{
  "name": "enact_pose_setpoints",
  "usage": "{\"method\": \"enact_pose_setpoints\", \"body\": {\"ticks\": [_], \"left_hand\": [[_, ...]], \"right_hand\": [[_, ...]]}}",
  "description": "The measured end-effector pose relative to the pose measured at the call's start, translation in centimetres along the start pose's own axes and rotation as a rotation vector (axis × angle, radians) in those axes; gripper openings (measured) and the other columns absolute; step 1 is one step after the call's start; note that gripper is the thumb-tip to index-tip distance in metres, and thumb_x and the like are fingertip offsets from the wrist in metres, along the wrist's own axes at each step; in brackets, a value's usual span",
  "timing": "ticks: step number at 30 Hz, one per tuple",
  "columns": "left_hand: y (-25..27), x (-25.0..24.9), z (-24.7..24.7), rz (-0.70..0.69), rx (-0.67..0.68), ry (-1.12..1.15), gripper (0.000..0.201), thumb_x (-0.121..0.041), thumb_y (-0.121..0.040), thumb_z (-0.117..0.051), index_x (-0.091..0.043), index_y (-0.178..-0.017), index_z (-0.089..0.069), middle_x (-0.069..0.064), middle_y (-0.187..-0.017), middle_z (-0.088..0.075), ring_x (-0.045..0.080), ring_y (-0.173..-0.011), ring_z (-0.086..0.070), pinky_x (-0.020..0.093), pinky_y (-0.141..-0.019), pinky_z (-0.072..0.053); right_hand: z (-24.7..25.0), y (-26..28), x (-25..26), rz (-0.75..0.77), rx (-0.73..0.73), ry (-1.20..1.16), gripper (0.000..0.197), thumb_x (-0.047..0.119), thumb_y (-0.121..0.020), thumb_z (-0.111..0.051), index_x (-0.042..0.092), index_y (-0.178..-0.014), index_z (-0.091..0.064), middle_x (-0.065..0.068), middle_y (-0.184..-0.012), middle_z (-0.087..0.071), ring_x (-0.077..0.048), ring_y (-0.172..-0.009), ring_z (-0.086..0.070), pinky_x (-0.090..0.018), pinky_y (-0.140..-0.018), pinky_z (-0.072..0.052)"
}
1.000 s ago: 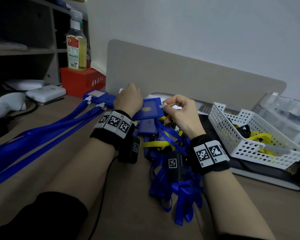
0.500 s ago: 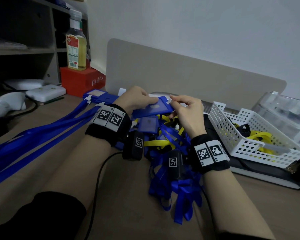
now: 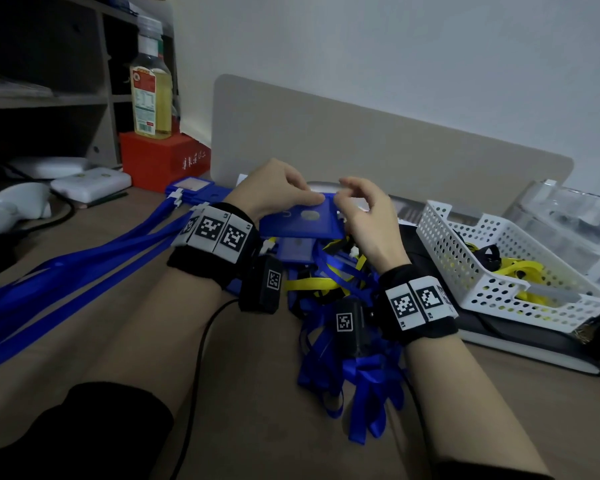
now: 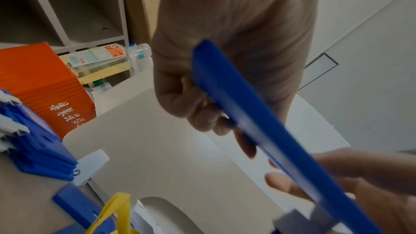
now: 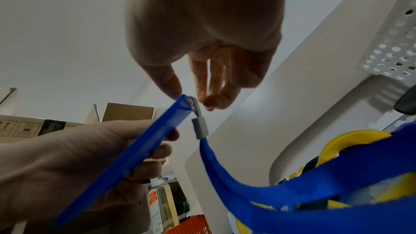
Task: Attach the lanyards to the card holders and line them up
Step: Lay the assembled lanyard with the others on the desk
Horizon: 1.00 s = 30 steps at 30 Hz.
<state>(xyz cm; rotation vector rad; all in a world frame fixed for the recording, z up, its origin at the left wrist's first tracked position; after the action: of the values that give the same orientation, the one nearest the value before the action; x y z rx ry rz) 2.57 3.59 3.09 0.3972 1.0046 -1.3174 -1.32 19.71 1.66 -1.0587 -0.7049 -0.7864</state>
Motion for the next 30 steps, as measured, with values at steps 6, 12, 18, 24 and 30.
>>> {"method": "enact_pose_setpoints", "body": {"ticks": [6, 12, 18, 24, 30], "left_hand": [[-0.1, -0.1, 0.3, -0.031, -0.062, 0.026, 0.03, -0.032, -0.067, -0.086, -0.018, -0.086, -0.067, -0.002, -0.073, -0.059, 0.012, -0.064, -0.054, 0.021, -0.054, -0.039], [-0.2, -0.1, 0.7, -0.065, -0.135, -0.003, 0.049, -0.037, -0.059, -0.089, -0.021, -0.096, -0.061, 0.003, -0.091, -0.067, 0.018, -0.08, -0.061, 0.026, -0.06, -0.039], [0.1, -0.7, 0.5, -0.136, -0.141, -0.004, 0.059, -0.035, -0.062, -0.088, -0.021, -0.109, -0.056, -0.004, -0.083, -0.064, 0.005, -0.068, -0.055, 0.019, -0.058, -0.039], [-0.4, 0.1, 1.1, -0.12, -0.44, -0.1, 0.048, -0.036, -0.085, -0.067, -0.016, -0.125, -0.05, 0.002, -0.117, -0.054, 0.018, -0.103, -0.054, 0.031, -0.087, -0.044], [-0.2, 0.3, -3.4, 0.192, 0.085, 0.449, 0.061, -0.057, -0.098, -0.028, -0.011, -0.132, -0.047, 0.004, -0.103, -0.07, 0.015, -0.104, -0.062, 0.034, -0.094, -0.042]], "right_hand": [[-1.0, 0.3, -0.3, -0.1, 0.196, -0.092, 0.01, 0.007, -0.091, -0.054, 0.003, -0.089, -0.062, 0.009, -0.048, -0.054, -0.003, -0.037, -0.044, -0.016, -0.04, -0.033], [-1.2, 0.4, -0.6, -0.177, 0.261, -0.115, 0.009, 0.008, -0.093, -0.055, 0.0, -0.092, -0.058, -0.009, -0.061, -0.042, -0.009, -0.033, -0.025, -0.016, -0.037, -0.018], [-1.0, 0.4, -0.8, -0.188, 0.406, -0.139, 0.015, 0.009, -0.096, -0.051, -0.004, -0.098, -0.059, -0.009, -0.063, -0.051, -0.009, -0.03, -0.026, -0.018, -0.033, -0.014], [0.0, -0.4, -1.3, -0.285, 0.183, -0.313, 0.018, 0.008, -0.097, -0.045, 0.007, -0.079, -0.049, -0.01, -0.061, -0.059, -0.006, -0.029, -0.027, -0.015, -0.033, -0.013], [0.7, -1.0, -1.3, -0.385, 0.063, -0.646, 0.007, 0.01, -0.097, -0.045, 0.013, -0.091, -0.045, -0.003, -0.076, -0.057, -0.004, -0.036, -0.038, -0.015, -0.03, -0.018]]}}
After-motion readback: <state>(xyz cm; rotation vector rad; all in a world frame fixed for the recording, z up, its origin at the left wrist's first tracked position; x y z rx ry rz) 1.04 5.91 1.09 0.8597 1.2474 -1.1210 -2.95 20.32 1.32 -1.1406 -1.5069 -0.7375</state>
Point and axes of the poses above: each hand's wrist, its own y-axis away from the middle knuckle, its own z-axis out of the back of the hand, x = y × z, the point moved 5 cm from there along -y, towards the middle knuckle
